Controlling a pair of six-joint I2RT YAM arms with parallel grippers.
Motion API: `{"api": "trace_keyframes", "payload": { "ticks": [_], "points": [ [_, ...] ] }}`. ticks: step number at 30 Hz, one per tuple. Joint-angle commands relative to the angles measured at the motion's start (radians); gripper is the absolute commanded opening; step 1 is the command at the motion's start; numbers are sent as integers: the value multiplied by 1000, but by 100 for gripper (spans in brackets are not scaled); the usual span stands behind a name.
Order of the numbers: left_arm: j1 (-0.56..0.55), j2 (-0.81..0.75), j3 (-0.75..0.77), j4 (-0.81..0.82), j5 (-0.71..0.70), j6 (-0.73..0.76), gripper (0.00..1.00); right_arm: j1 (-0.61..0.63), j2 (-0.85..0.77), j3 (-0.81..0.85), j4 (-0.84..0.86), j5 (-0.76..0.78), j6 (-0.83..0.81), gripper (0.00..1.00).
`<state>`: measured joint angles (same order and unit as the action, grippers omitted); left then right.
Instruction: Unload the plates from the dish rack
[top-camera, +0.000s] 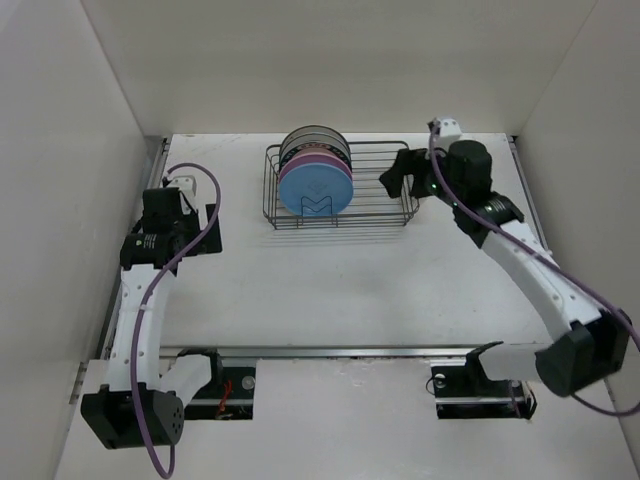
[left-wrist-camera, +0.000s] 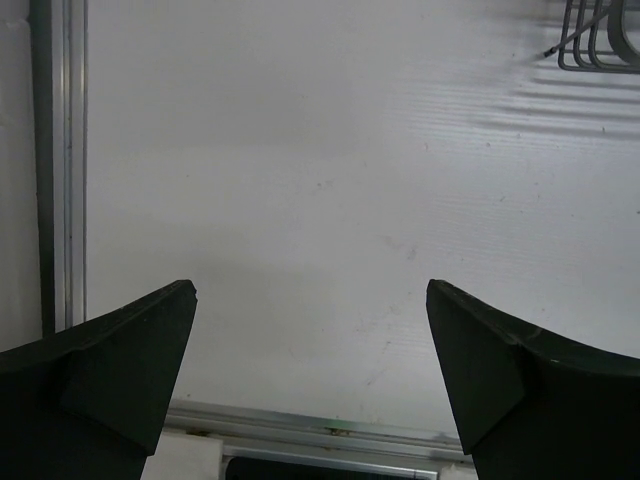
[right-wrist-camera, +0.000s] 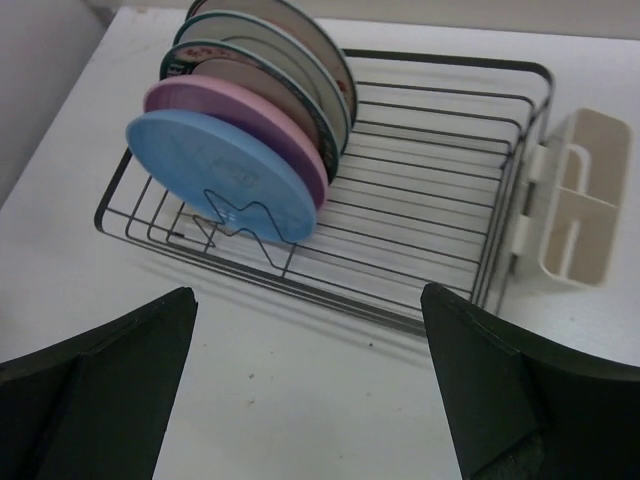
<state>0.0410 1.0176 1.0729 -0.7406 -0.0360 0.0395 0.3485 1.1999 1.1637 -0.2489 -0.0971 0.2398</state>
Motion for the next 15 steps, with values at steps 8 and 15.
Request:
{"api": "trace_keyframes", "payload": {
  "ticks": [8,15],
  "points": [
    [3,65,1,9,56,33,100,113,494,459,43,-154,-215,68],
    [3,134,44,18,13,51,100,141,711,597,0,-191,-280,60]
  ]
}}
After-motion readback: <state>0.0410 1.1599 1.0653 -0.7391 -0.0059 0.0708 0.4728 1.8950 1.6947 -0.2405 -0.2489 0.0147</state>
